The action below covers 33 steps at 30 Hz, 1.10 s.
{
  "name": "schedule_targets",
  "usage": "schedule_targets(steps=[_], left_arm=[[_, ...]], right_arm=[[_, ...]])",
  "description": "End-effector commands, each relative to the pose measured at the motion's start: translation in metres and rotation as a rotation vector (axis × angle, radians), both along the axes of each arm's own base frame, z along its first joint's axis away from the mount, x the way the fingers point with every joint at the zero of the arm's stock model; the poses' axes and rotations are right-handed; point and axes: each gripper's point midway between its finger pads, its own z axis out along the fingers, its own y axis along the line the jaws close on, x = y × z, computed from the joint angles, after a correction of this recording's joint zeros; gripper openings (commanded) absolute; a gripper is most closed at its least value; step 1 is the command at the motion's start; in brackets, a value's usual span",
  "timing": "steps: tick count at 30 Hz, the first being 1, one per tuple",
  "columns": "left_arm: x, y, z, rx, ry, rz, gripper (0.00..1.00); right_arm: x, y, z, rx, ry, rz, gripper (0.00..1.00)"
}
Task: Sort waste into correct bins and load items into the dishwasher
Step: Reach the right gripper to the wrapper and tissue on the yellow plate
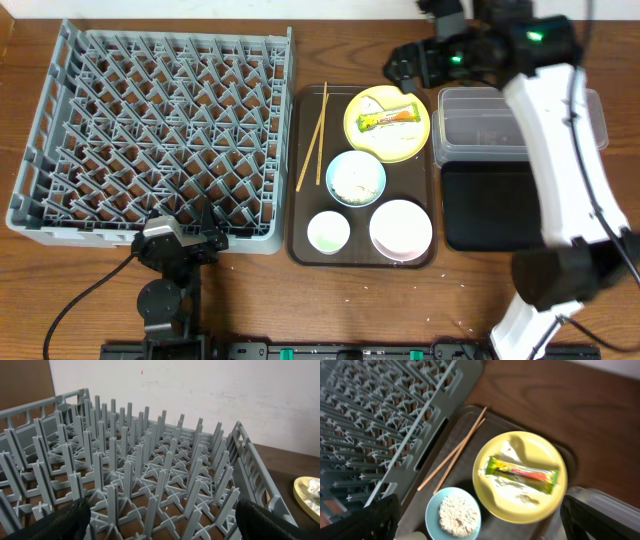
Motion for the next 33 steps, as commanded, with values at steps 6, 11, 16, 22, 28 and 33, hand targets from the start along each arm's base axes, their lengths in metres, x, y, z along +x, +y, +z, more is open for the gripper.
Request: schedule_targets(steps=[6, 11, 16, 22, 28, 33], left_arm=[[-0.001, 0.003, -0.017, 0.012, 0.052, 0.014, 0.93], [-0.001, 0.003, -0.017, 0.012, 0.052, 0.014, 0.93], [-0.001, 0.003, -0.017, 0.012, 0.052, 0.014, 0.93], [-0.001, 0.003, -0.017, 0.012, 0.052, 0.014, 0.93], [-0.001, 0.003, -0.017, 0.012, 0.052, 0.014, 0.93], [-0.001, 0.003, -0.017, 0.012, 0.052, 0.013, 0.93]], right_arm=[[0.023, 0.051, -0.054, 0.06, 0.12, -0.055, 0.99], [0.032, 0.011, -0.135, -0.07, 0.344, -0.79, 0.97], [0.03, 0.008, -0.179, -0.13, 0.387, -0.955, 0.89], [0.028, 0.001, -0.227, -0.207, 0.44, -1.0, 0.87], [0.022, -0.002, -0.266, -0.273, 0.486, -1.003, 0.88], [0.019, -0.003, -0.276, -0.311, 0.493, -0.953, 0.38]])
